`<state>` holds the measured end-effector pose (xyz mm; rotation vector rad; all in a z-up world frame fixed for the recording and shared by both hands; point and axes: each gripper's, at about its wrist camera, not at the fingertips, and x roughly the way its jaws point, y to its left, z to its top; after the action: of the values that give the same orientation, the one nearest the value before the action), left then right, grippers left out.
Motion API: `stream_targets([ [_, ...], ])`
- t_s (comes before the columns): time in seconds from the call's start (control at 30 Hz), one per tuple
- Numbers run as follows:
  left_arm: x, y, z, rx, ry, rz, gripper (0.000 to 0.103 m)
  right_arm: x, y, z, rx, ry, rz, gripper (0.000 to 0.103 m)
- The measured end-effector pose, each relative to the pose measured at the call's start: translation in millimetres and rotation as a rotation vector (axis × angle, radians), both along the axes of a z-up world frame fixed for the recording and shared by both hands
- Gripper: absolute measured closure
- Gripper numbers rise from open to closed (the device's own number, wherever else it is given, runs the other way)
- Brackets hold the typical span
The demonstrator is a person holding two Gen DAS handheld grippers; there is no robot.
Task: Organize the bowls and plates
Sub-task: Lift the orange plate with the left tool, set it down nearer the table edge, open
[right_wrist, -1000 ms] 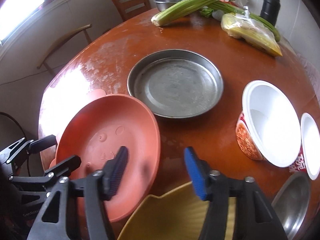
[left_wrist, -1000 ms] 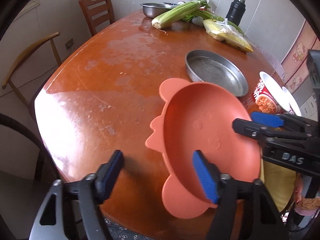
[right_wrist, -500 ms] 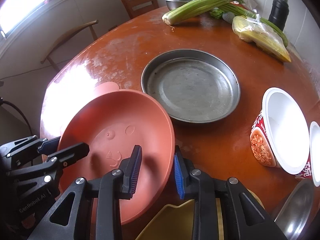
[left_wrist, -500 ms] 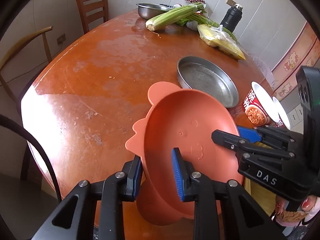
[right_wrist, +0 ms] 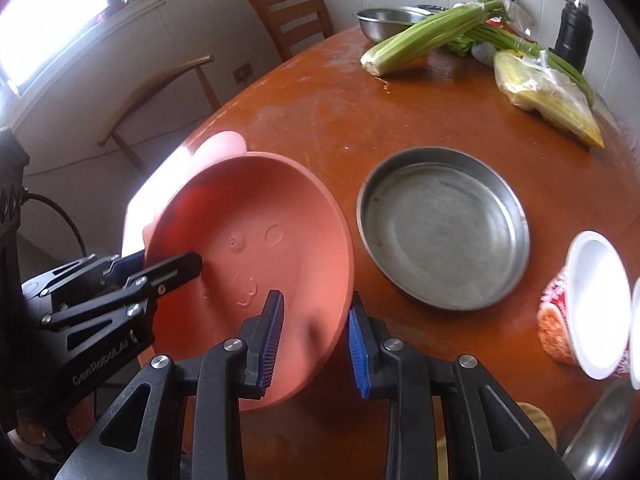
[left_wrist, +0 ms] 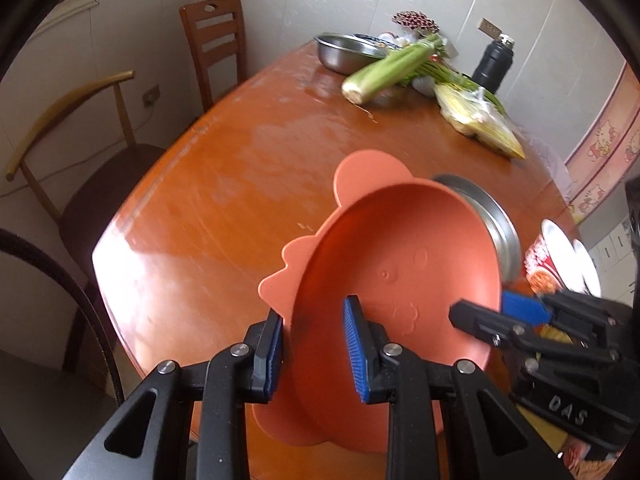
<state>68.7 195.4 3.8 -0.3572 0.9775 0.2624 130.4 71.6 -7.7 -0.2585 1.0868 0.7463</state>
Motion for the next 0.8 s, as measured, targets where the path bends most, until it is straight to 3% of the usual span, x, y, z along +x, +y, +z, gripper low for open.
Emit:
stream_targets([
  [0.8, 39.3, 28.3, -23.5, 0.006, 0.060, 0.005, 0.073, 15.2, 18.5, -25.9, -0.009, 0.097, -0.020, 0.069],
])
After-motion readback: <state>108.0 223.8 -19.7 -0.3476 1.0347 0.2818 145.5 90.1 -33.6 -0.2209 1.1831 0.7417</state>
